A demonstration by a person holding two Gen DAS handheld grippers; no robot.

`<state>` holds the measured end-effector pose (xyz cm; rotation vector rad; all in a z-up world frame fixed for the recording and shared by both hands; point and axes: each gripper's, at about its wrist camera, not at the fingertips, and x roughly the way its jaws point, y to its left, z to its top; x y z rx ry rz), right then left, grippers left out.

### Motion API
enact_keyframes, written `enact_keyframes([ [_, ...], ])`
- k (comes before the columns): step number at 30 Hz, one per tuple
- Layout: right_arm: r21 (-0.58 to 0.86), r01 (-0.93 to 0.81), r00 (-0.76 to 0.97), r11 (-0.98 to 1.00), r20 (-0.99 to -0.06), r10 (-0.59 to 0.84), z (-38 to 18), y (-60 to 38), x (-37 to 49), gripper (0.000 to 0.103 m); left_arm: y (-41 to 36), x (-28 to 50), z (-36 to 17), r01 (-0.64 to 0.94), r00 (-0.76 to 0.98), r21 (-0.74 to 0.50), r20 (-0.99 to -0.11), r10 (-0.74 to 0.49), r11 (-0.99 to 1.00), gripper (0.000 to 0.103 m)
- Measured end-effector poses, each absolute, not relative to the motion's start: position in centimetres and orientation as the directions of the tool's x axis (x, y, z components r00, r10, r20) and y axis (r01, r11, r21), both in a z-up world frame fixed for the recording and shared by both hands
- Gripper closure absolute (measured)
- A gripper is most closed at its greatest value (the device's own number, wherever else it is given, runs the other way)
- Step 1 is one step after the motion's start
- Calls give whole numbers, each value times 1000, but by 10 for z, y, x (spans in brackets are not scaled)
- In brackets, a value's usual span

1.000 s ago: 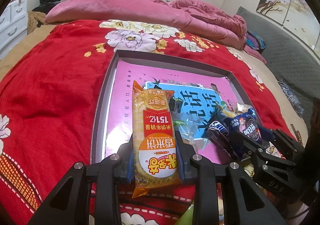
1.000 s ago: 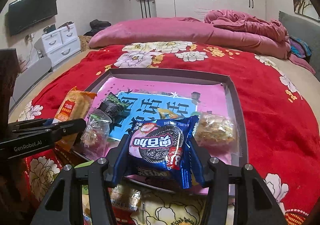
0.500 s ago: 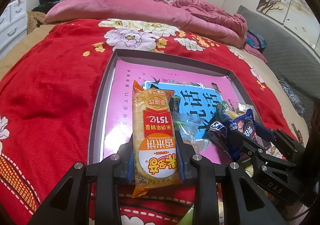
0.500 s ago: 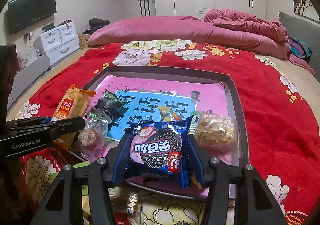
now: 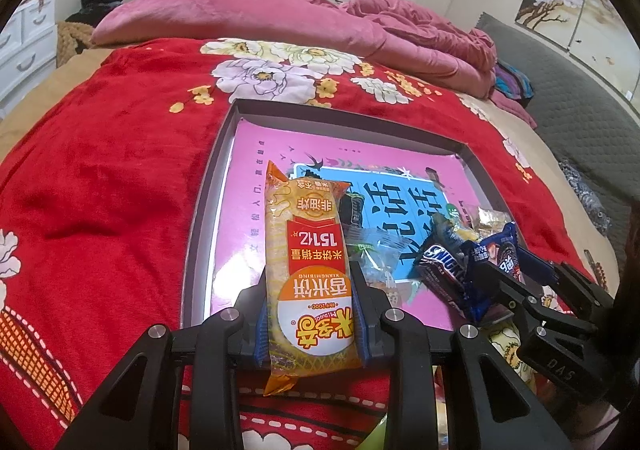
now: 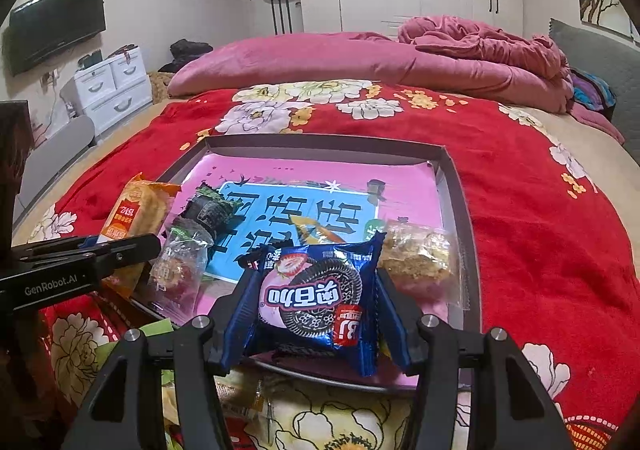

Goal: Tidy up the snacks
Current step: 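Lower the orange bread bag with the left tool while the right tool lowers the cookie pack, opening both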

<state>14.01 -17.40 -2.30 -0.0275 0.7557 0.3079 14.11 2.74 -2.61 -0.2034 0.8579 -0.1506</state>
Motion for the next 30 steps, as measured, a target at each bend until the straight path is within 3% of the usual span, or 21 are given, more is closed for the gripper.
enact_keyframes([
  [17, 62, -242, 709, 968, -670, 220, -20, -181, 139, 40, 27, 139, -21, 63, 654, -233, -725, -216, 971, 69],
  [30, 50, -216, 729, 975, -657, 195, -16, -188, 139, 32, 27, 138, -18, 57, 665, -228, -718, -208, 972, 55],
])
